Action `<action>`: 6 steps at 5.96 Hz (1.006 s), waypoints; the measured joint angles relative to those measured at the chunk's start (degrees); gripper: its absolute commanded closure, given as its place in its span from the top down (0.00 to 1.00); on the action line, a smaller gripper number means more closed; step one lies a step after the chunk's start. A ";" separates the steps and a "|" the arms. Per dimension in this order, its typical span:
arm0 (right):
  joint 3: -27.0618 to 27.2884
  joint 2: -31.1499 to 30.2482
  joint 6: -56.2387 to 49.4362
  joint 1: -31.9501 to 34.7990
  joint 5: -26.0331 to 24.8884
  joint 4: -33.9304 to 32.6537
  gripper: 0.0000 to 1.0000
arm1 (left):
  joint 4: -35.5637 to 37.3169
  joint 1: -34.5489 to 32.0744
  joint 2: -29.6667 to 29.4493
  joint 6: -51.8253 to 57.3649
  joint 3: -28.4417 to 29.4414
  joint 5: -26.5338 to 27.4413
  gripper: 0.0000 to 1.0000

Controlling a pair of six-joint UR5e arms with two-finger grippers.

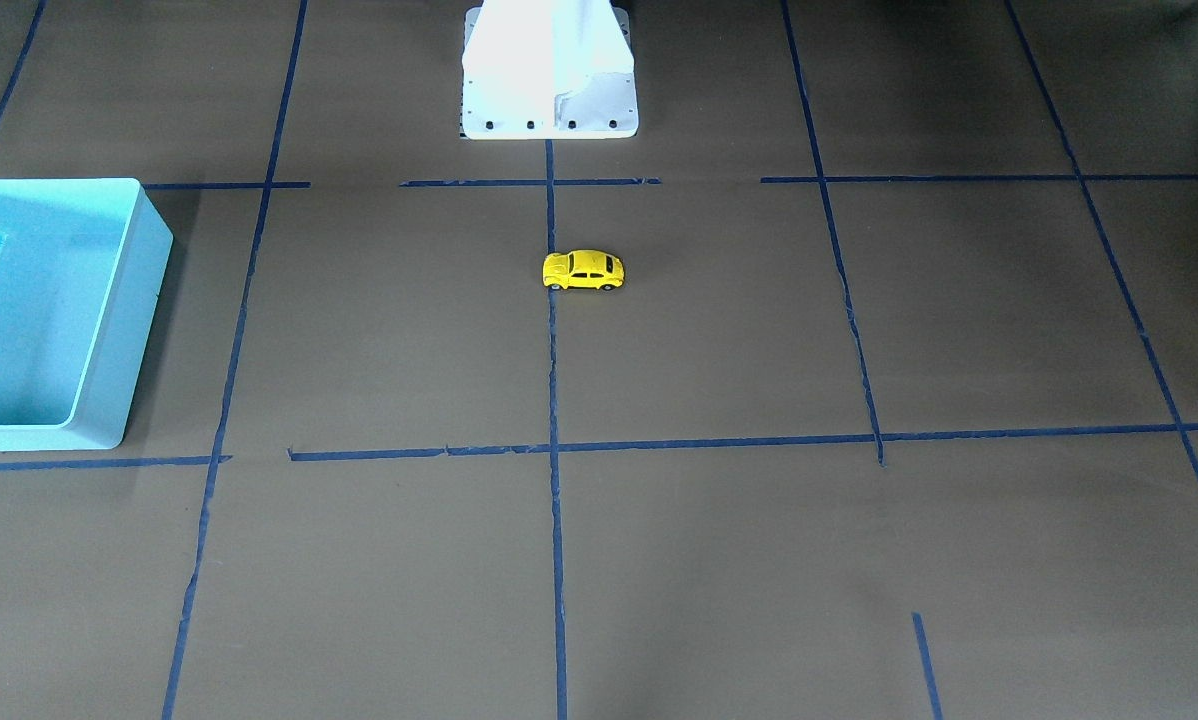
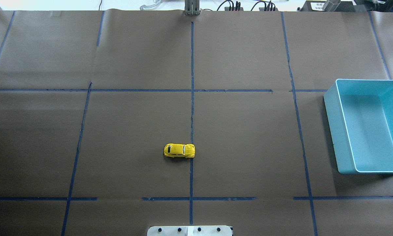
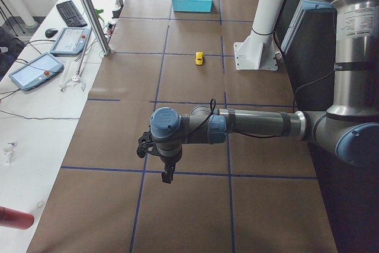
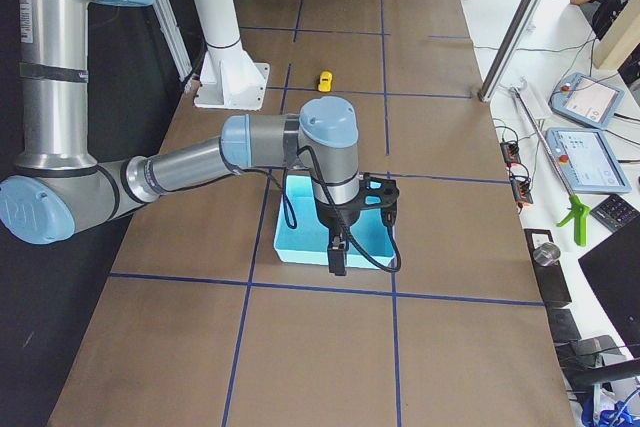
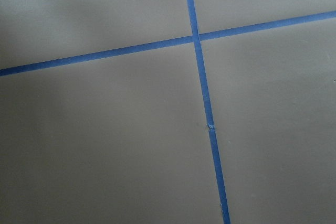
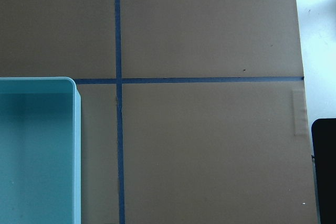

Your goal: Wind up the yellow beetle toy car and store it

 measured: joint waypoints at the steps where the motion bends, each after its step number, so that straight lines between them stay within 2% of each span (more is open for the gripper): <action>1: -1.99 0.44 0.02 -0.50 1.66 0.76 1.00 | -0.33 0.18 -1.14 0.04 -0.10 0.19 1.00; 2: -2.31 0.69 0.06 -0.62 2.95 1.01 1.00 | 2.49 1.19 -3.73 0.08 -1.55 0.45 1.00; 4: -1.70 0.92 0.04 -0.61 3.51 1.06 1.00 | 15.17 8.08 -8.11 0.09 -13.32 2.74 1.00; 5: -1.62 0.85 0.06 -0.60 3.56 0.86 1.00 | 18.75 11.70 -10.02 0.13 -19.51 5.14 1.00; 6: -1.82 0.58 0.09 -0.59 3.66 0.59 1.00 | 21.36 16.56 -12.88 0.14 -23.25 6.10 1.00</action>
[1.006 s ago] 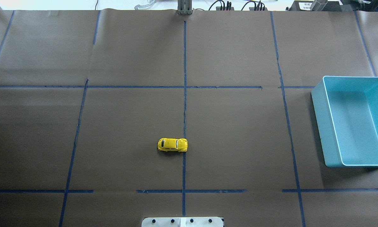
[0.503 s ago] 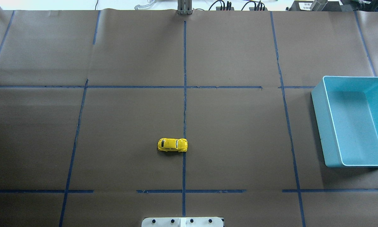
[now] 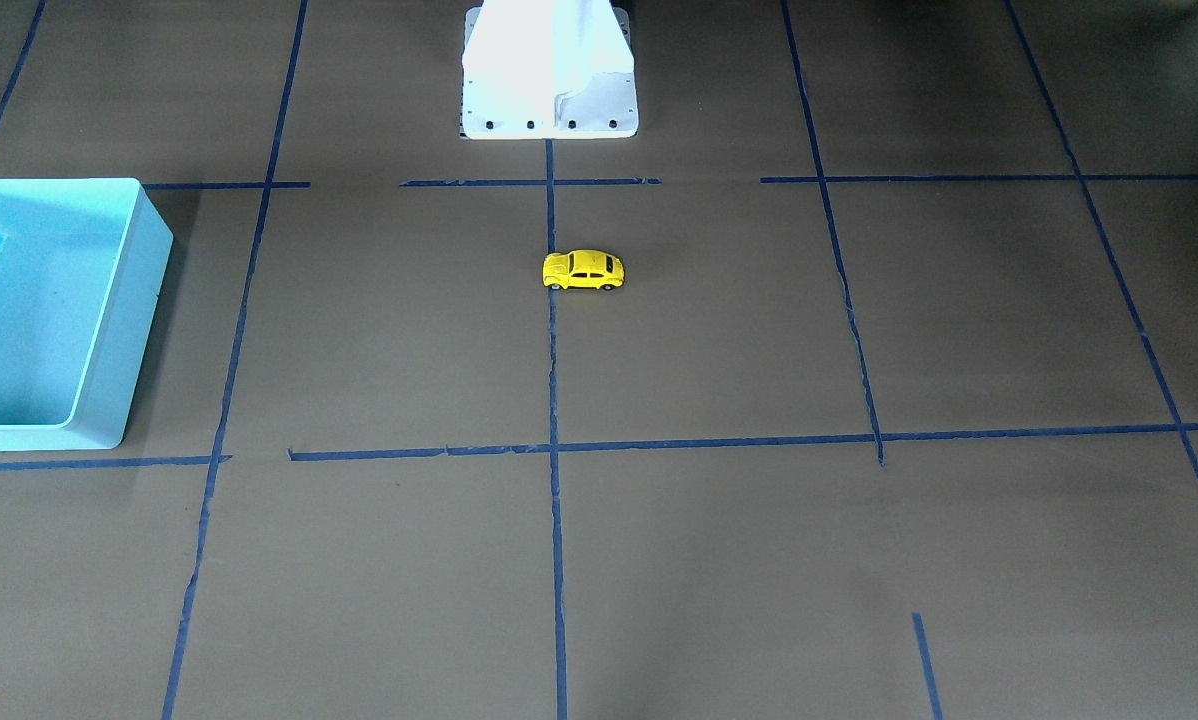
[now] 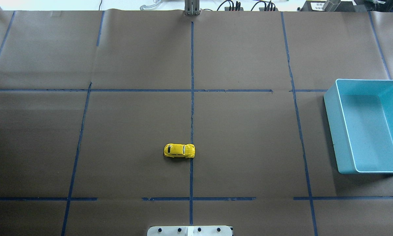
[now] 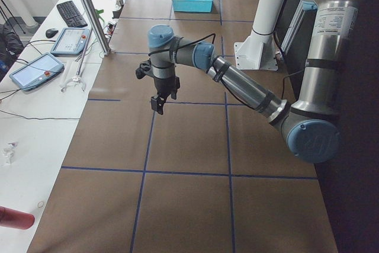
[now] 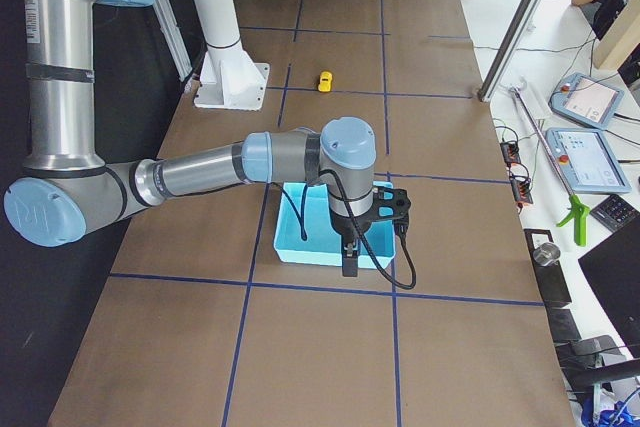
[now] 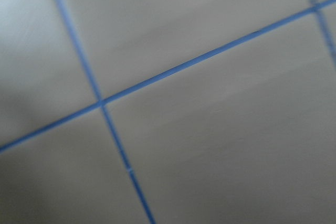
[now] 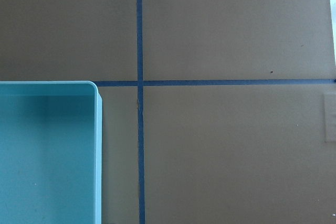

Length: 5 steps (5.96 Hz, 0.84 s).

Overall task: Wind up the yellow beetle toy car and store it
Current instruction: 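Move the left gripper down onto the yellow beetle toy car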

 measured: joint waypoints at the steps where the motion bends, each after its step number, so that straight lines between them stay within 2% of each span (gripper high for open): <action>1: -0.22 -0.70 -0.01 0.00 0.23 -0.23 1.00 | 2.51 5.46 -4.37 0.00 -1.60 0.68 1.00; 3: 2.32 -2.52 -0.06 0.08 2.32 -4.39 1.00 | 6.31 16.59 -14.52 0.13 -2.52 5.70 1.00; 5: 5.68 -2.53 -0.13 0.10 3.70 -6.67 1.00 | 6.86 27.11 -19.74 3.85 -3.47 12.31 1.00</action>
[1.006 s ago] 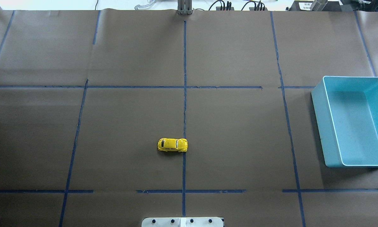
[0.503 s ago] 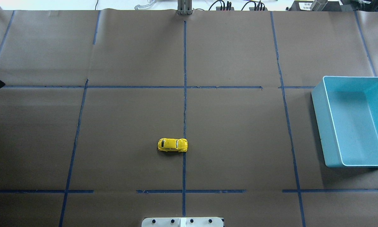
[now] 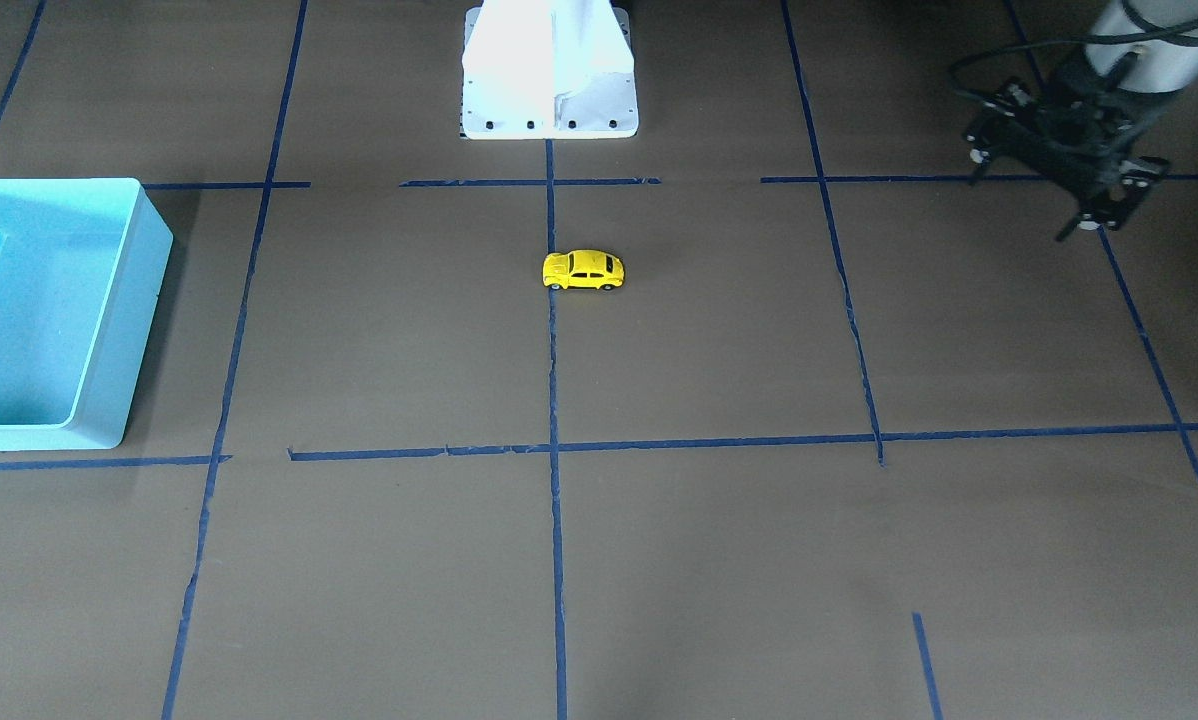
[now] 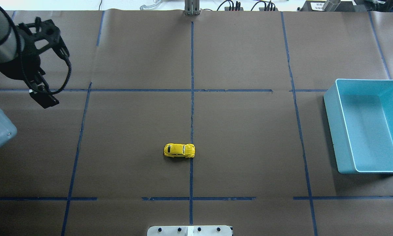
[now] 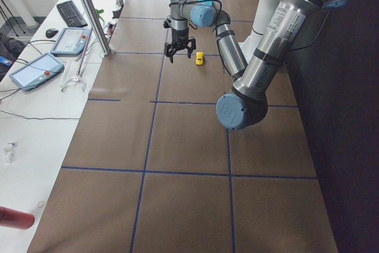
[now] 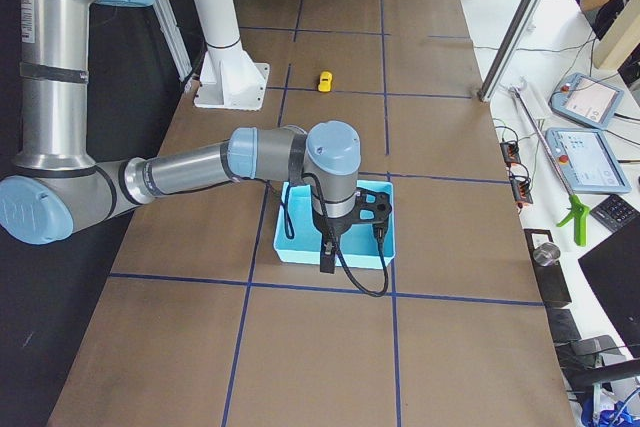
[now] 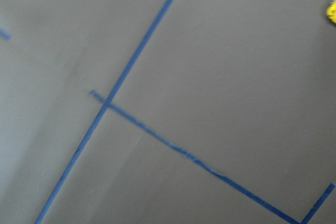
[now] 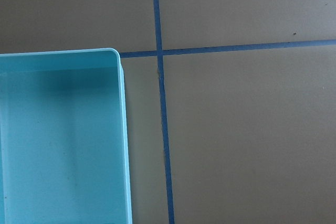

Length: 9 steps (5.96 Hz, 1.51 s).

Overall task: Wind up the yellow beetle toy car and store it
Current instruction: 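Move the left gripper down onto the yellow beetle toy car, then press the car down with the left gripper and drag it backward to wind it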

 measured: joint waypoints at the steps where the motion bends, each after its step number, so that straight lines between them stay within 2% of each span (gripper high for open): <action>1: 1.05 -0.06 -0.02 -0.77 0.02 -0.20 1.00 | -0.48 4.77 -1.94 4.77 -0.05 1.74 1.00; 3: -1.41 0.25 -0.05 -5.96 -0.35 0.11 1.00 | -8.71 18.36 -4.86 12.45 3.66 7.86 1.00; 4: -5.88 0.71 -0.32 -7.22 -0.38 1.74 1.00 | -13.41 22.37 -5.64 13.09 6.15 10.99 1.00; 6: -13.56 1.22 -0.69 -7.62 -0.26 10.08 1.00 | -19.28 24.28 -9.54 11.93 14.44 12.35 1.00; 9: -13.81 1.60 -0.41 -7.52 1.65 12.13 1.00 | -26.48 24.58 -14.02 8.01 25.22 12.36 1.00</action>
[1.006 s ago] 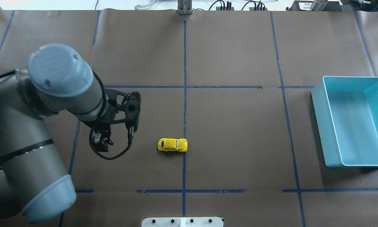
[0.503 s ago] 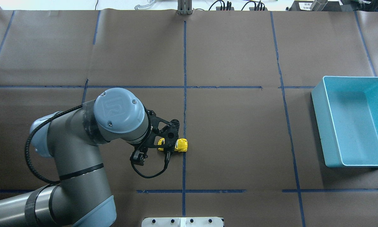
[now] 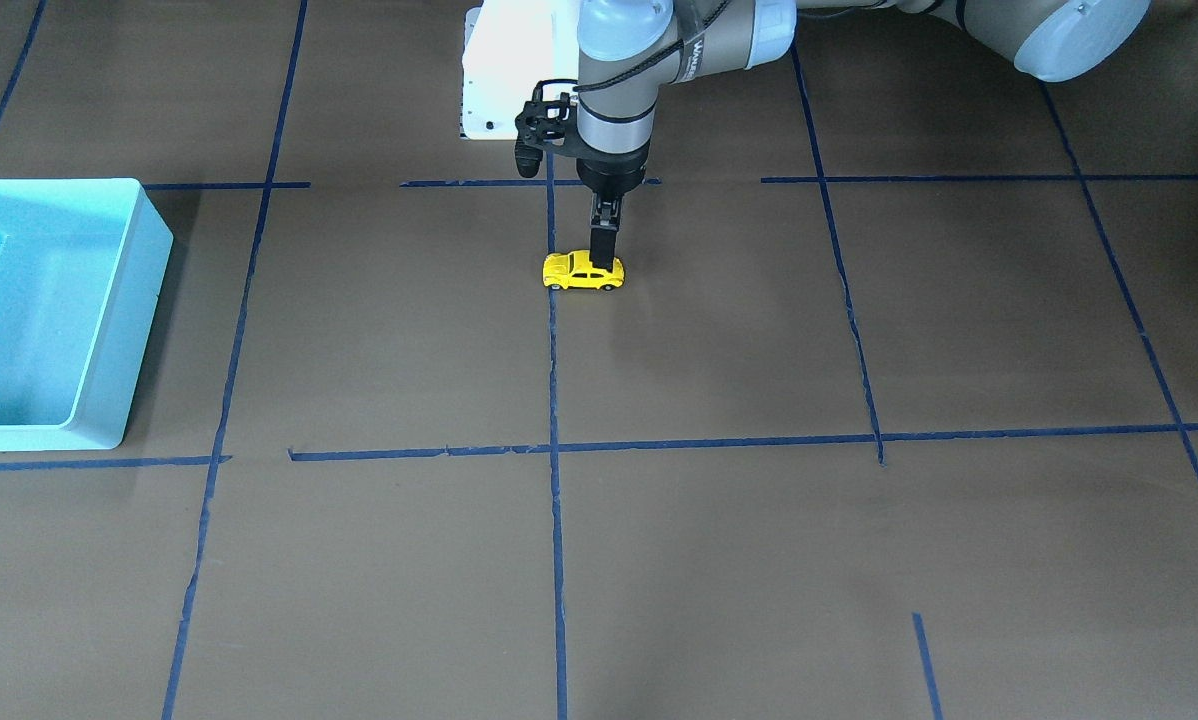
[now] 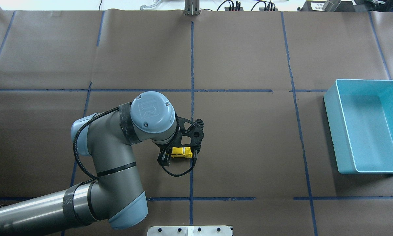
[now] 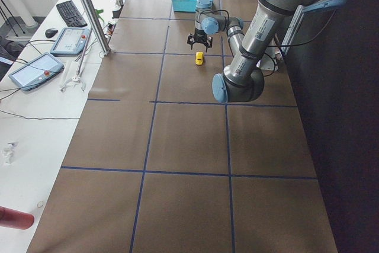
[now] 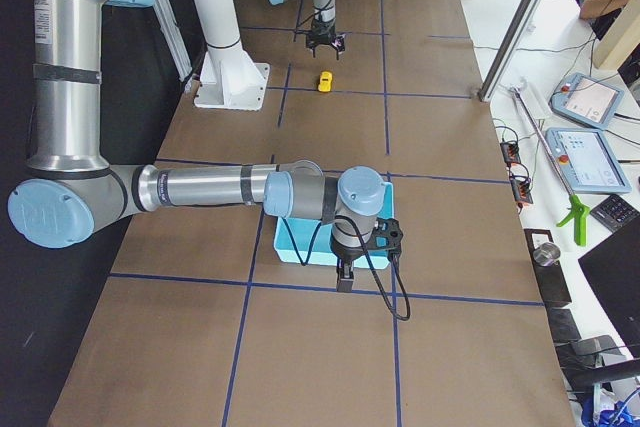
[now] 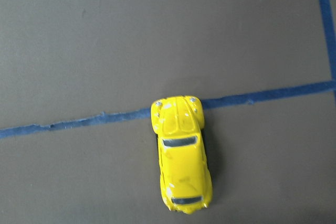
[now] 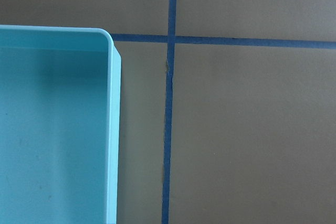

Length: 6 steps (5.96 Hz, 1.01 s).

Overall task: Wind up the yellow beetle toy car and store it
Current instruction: 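Press the car down with the left gripper and drag it backward to wind it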

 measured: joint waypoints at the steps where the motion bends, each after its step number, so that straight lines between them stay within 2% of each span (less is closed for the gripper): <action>1: 0.25 0.25 0.05 0.03 0.26 0.19 1.00 | -0.71 0.25 -0.92 -0.28 2.33 0.00 1.00; 4: 0.29 0.61 -0.13 0.03 0.49 0.39 1.00 | -1.16 1.64 -2.50 -0.55 5.84 0.18 1.00; 6: -0.32 0.55 -0.22 0.04 0.58 0.33 1.00 | -4.63 1.71 -2.93 -2.48 8.57 0.25 1.00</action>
